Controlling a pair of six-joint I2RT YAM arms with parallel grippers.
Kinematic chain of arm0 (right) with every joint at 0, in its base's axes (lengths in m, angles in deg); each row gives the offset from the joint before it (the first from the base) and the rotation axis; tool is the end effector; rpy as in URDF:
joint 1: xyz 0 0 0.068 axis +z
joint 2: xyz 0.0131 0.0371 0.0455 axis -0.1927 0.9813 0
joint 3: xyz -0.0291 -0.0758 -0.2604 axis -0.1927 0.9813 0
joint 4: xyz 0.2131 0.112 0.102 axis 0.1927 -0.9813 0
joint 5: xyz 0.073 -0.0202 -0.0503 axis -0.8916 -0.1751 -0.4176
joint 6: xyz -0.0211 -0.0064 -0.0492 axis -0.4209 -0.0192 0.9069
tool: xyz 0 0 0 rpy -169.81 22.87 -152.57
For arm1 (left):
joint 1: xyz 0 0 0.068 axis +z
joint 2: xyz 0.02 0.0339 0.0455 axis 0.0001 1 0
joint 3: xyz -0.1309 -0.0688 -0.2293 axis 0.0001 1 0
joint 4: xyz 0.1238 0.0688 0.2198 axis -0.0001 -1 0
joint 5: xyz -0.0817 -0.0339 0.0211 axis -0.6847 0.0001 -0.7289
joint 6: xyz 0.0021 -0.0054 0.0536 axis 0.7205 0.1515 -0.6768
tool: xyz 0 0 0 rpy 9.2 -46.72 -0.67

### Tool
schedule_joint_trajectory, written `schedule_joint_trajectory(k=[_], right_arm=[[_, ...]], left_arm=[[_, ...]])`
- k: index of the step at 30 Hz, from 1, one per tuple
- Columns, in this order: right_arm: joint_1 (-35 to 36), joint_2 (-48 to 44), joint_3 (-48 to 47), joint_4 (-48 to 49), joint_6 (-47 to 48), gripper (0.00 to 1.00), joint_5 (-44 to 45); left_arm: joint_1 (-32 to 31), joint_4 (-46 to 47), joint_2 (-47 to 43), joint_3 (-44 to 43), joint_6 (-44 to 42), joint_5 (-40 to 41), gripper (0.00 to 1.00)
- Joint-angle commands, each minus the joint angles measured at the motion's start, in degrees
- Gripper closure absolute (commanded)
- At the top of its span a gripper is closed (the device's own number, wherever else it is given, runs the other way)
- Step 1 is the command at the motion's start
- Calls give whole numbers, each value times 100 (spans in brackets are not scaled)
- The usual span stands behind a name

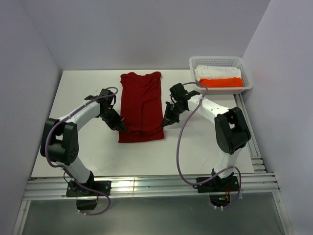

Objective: Roll the t-shirts
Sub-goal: Roll the tshirt

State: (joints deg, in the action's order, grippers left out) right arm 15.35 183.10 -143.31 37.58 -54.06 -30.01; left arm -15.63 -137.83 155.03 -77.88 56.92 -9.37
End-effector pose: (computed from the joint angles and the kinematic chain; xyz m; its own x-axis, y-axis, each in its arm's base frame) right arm 0.3154 0.1748 0.2041 -0.9898 0.1371 -0.0379 0.0926 0.8231 0.5602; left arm 0.2915 -0.0931 0.1993 -0.7755 -0.6144 0.1456 -0.6228 0.7064 -0.3362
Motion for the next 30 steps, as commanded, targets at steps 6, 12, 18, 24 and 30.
schedule_joint_trajectory(k=[6, 12, 18, 24, 30], right_arm=[[-123, 224, -470, -102, 141, 100, -28], [-158, 400, -435, 20, 106, 98, -28], [-185, 602, -567, 187, 53, 92, -98], [-264, 682, -655, 415, -131, 81, -160], [-378, 383, -532, 828, -465, 53, 16]], left_arm=[[52, 24, 332, -543, -280, 77, 100], [52, 59, 613, -622, -368, 95, 99], [122, 243, 754, -648, -377, 104, 97], [140, 437, 702, -815, -342, 130, 69], [263, 569, 500, -991, -149, -54, 20]])
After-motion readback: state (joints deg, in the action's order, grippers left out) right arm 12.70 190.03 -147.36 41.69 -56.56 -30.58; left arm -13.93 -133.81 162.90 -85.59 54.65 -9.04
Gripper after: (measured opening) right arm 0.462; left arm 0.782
